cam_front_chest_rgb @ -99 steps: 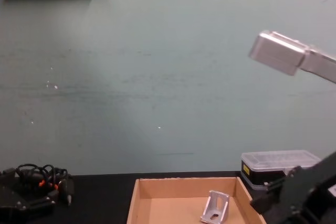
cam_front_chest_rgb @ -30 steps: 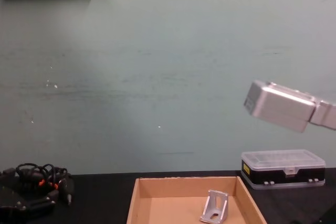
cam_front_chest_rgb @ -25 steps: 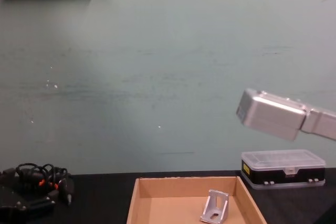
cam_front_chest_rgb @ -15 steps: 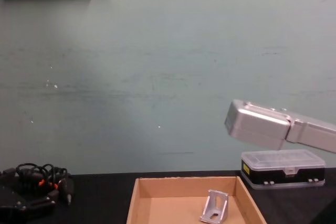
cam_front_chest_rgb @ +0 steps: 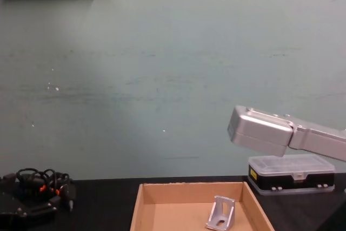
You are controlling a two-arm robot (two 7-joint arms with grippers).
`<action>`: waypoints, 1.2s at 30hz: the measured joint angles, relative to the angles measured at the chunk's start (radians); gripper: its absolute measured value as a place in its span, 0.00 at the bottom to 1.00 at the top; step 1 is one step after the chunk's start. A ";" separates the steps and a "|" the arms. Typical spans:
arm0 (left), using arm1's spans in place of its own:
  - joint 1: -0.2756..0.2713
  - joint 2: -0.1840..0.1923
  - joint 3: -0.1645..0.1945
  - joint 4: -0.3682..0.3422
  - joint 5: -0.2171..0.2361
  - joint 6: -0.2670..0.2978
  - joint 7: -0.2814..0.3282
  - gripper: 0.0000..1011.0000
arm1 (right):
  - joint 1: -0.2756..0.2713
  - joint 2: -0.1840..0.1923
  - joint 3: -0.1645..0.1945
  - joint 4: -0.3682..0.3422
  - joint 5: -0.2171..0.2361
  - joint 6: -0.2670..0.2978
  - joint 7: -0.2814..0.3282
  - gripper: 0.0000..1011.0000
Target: Use one hand to pick up the angle iron from the table and place it into the box.
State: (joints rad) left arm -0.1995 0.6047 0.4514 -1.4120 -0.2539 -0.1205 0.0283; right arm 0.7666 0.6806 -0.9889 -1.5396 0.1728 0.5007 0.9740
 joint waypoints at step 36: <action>0.000 0.000 0.000 0.000 0.000 0.000 0.000 1.00 | -0.002 0.004 0.002 -0.005 0.002 -0.002 0.000 0.05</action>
State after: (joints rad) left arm -0.1995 0.6047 0.4514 -1.4120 -0.2539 -0.1206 0.0283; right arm 0.7650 0.6842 -0.9873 -1.5444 0.1745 0.4984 0.9741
